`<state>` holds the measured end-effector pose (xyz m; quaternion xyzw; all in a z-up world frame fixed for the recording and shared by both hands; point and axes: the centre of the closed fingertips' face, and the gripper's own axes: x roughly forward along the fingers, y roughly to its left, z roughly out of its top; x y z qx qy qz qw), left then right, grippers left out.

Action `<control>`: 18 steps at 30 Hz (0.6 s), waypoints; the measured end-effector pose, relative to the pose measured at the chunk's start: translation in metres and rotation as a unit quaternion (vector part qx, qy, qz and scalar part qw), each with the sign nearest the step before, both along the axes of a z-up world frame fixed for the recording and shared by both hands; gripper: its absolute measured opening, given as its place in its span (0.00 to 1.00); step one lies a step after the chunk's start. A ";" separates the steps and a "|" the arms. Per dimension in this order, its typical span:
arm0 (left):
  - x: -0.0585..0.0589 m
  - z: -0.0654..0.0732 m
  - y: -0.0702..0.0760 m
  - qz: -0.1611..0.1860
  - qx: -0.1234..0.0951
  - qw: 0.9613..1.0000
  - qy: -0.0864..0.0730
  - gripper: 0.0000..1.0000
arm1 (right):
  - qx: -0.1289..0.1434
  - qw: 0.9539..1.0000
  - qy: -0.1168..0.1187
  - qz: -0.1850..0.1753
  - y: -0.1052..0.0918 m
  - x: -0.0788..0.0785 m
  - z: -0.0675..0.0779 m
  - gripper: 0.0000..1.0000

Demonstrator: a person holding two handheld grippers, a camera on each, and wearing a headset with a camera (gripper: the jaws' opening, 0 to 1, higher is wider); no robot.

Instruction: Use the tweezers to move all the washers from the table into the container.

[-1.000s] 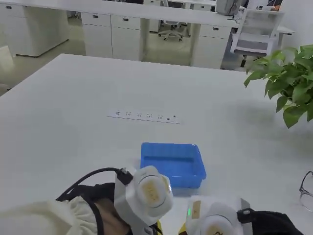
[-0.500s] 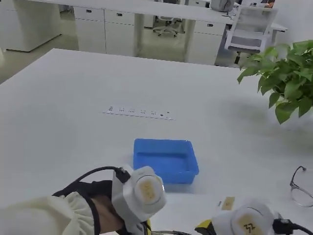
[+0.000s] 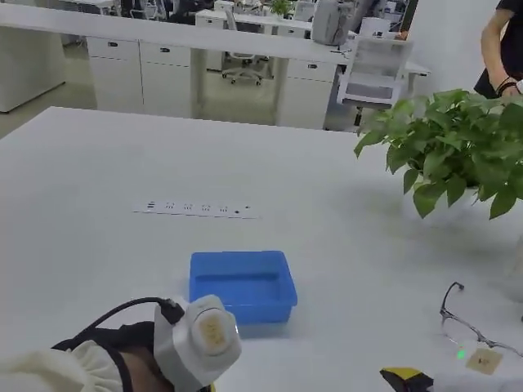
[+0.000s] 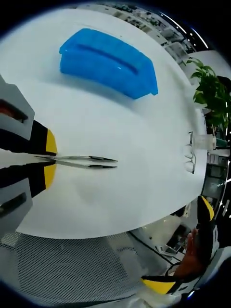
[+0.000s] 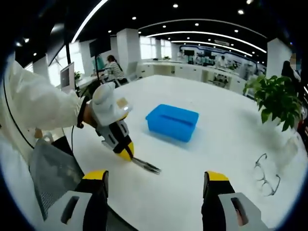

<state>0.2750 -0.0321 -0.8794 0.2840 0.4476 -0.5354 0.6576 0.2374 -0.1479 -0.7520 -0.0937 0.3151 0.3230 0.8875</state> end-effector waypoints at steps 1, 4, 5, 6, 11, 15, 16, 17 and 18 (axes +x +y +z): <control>-0.001 0.000 0.000 0.003 -0.002 1.000 0.004 0.06 | 0.003 1.000 -0.001 -0.006 -0.004 0.000 0.001 0.81; -0.004 0.001 0.001 0.013 -0.003 1.000 0.000 0.13 | 0.031 0.998 -0.014 -0.046 -0.017 0.003 0.012 0.85; -0.004 0.001 0.002 0.018 -0.003 1.000 -0.002 0.15 | 0.040 0.998 -0.015 -0.053 -0.019 0.003 0.014 0.86; -0.004 0.002 0.003 0.027 -0.004 1.000 -0.003 0.18 | 0.047 0.997 -0.014 -0.061 -0.021 0.003 0.017 0.87; -0.006 0.004 0.021 0.086 -0.004 0.996 -0.014 0.38 | 0.074 0.993 -0.024 -0.092 -0.030 0.005 0.027 0.94; -0.011 0.015 0.031 0.147 -0.033 0.989 -0.003 0.51 | 0.073 0.992 -0.029 -0.097 -0.032 0.004 0.027 0.96; -0.012 0.022 0.031 0.156 -0.052 0.986 -0.007 0.51 | 0.073 0.992 -0.030 -0.097 -0.032 0.003 0.027 0.96; -0.013 0.026 0.033 0.165 -0.057 0.985 -0.008 0.53 | 0.073 0.992 -0.030 -0.097 -0.032 0.003 0.027 0.96; -0.016 0.032 0.037 0.179 -0.063 0.982 -0.010 0.55 | 0.072 0.992 -0.030 -0.097 -0.032 0.002 0.026 0.97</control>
